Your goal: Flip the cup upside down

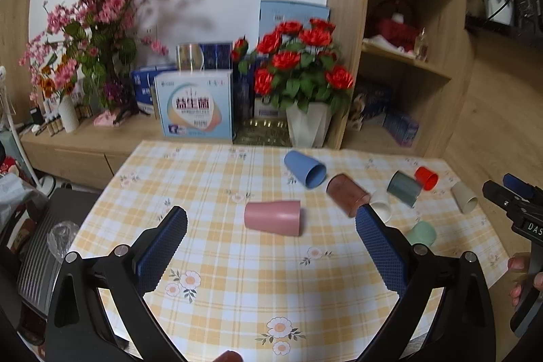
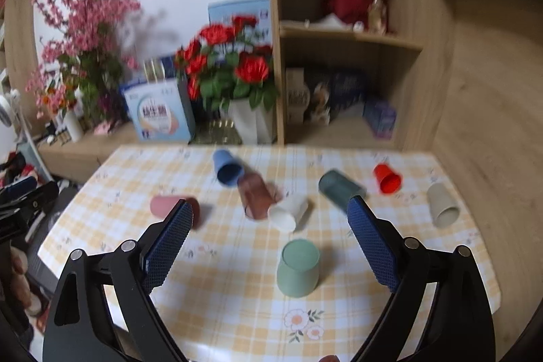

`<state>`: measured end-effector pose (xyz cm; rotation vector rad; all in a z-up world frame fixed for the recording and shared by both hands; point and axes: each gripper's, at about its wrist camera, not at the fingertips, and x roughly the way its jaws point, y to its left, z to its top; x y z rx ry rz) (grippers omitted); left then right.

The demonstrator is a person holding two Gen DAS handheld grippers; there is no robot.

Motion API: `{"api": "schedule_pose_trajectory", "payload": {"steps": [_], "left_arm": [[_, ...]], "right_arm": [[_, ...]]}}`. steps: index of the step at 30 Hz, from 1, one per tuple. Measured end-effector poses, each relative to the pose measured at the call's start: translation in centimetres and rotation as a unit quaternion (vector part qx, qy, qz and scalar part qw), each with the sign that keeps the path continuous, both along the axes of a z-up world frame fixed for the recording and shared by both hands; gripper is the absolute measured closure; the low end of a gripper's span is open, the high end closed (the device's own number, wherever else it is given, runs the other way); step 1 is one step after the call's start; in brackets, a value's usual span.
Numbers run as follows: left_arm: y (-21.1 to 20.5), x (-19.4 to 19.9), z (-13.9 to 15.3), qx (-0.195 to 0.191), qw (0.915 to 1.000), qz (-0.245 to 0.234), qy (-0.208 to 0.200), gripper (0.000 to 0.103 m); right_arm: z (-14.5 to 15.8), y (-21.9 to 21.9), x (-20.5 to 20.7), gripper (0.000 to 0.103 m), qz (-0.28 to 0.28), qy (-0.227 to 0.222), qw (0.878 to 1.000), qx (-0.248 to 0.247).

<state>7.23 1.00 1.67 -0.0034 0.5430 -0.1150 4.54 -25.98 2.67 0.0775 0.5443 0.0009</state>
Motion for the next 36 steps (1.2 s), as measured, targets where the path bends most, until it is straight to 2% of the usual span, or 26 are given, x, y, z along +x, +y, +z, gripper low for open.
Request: {"api": "schedule_pose_trajectory", "payload": {"steps": [3, 6, 8, 15, 23, 36], "left_arm": [[0.1, -1.3, 1.3, 0.002, 0.9999, 0.002, -0.017, 0.006], [-0.2, -2.7, 2.3, 0.035, 0.9979, 0.026, -0.048, 0.006], [-0.2, -3.3, 2.6, 0.041, 0.9969, 0.032, -0.058, 0.006], [0.8, -4.6, 2.5, 0.039, 0.9956, 0.061, -0.059, 0.006], [1.2, -4.5, 1.6, 0.038, 0.9964, 0.06, -0.047, 0.006], [1.2, -4.7, 1.7, 0.032, 0.9969, 0.056, -0.045, 0.006]], "right_arm": [[1.3, 0.2, -1.5, 0.014, -0.003, -0.022, 1.0, -0.002], [2.3, 0.6, -2.8, 0.014, 0.0, -0.041, 0.999, -0.003], [2.7, 0.9, -3.4, 0.014, 0.003, -0.045, 0.999, -0.003], [2.5, 1.7, -3.7, 0.014, 0.01, -0.052, 0.999, 0.006], [1.8, 2.1, -3.5, 0.014, 0.003, -0.048, 0.999, 0.002], [2.0, 2.5, -3.7, 0.014, 0.003, -0.052, 0.999, -0.004]]}}
